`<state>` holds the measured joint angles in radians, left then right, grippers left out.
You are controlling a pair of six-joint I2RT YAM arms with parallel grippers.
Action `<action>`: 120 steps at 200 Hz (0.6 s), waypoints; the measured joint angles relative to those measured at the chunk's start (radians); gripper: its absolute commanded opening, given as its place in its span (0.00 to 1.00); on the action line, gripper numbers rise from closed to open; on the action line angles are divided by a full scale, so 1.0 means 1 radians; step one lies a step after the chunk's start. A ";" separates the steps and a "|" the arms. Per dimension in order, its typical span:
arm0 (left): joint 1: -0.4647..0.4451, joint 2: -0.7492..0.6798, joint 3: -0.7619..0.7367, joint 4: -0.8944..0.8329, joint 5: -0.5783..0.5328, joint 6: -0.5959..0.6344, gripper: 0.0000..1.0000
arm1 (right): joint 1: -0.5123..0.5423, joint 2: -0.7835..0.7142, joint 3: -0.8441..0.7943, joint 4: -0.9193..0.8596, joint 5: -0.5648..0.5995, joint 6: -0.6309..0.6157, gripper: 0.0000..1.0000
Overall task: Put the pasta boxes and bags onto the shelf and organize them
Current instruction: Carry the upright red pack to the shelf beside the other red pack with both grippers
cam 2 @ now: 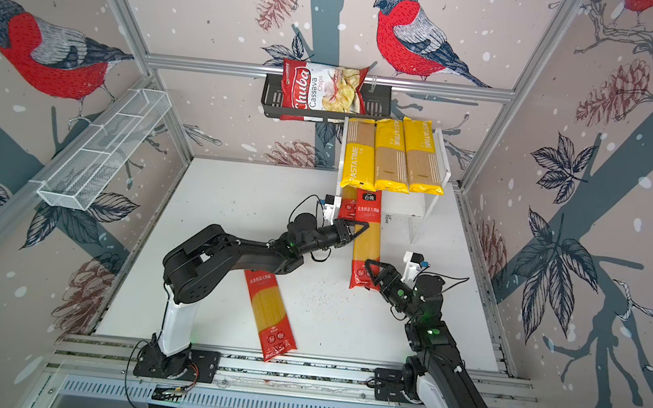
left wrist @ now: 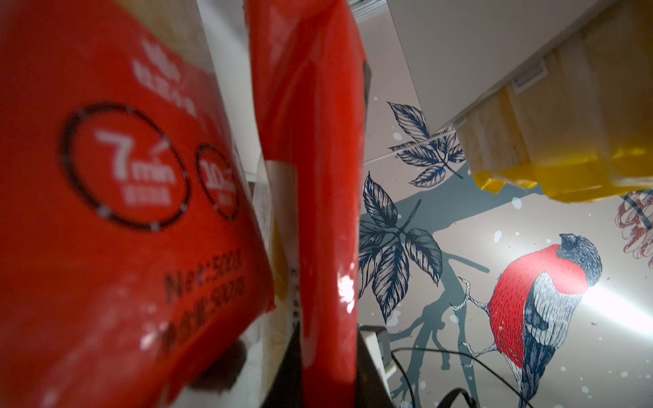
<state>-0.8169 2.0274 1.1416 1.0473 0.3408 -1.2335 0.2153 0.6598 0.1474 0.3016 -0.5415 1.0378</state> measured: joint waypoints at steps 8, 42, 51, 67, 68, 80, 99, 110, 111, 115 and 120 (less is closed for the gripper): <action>0.000 0.003 0.010 0.002 -0.011 -0.003 0.04 | -0.001 -0.022 -0.015 0.007 -0.001 0.019 0.79; -0.002 0.010 0.021 0.012 -0.047 -0.027 0.04 | -0.002 -0.109 -0.103 0.079 -0.004 0.139 0.79; -0.003 0.012 0.024 0.011 -0.060 -0.034 0.04 | -0.002 -0.126 -0.118 0.093 0.000 0.166 0.79; -0.005 0.013 0.027 0.013 -0.084 -0.047 0.04 | -0.002 -0.138 -0.124 0.118 0.021 0.200 0.78; -0.005 0.013 0.027 0.014 -0.086 -0.047 0.04 | -0.002 -0.138 -0.124 0.121 0.023 0.201 0.78; -0.007 0.014 0.028 0.020 -0.108 -0.052 0.04 | -0.002 -0.138 -0.126 0.152 0.035 0.217 0.78; -0.016 0.017 0.030 0.025 -0.136 -0.067 0.05 | -0.001 -0.126 -0.130 0.201 0.058 0.248 0.76; -0.021 0.020 0.031 0.026 -0.156 -0.077 0.05 | 0.001 -0.118 -0.133 0.227 0.076 0.251 0.76; -0.021 0.021 0.032 0.026 -0.157 -0.077 0.05 | 0.001 -0.118 -0.133 0.229 0.077 0.251 0.76; -0.023 0.021 0.032 0.027 -0.159 -0.082 0.06 | 0.002 -0.115 -0.135 0.239 0.084 0.253 0.75; -0.025 0.023 0.034 0.026 -0.161 -0.087 0.06 | 0.003 -0.111 -0.135 0.249 0.095 0.256 0.75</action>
<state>-0.8421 2.0499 1.1751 1.0737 0.1799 -1.3201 0.2188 0.5488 0.0120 0.5510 -0.4469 1.2938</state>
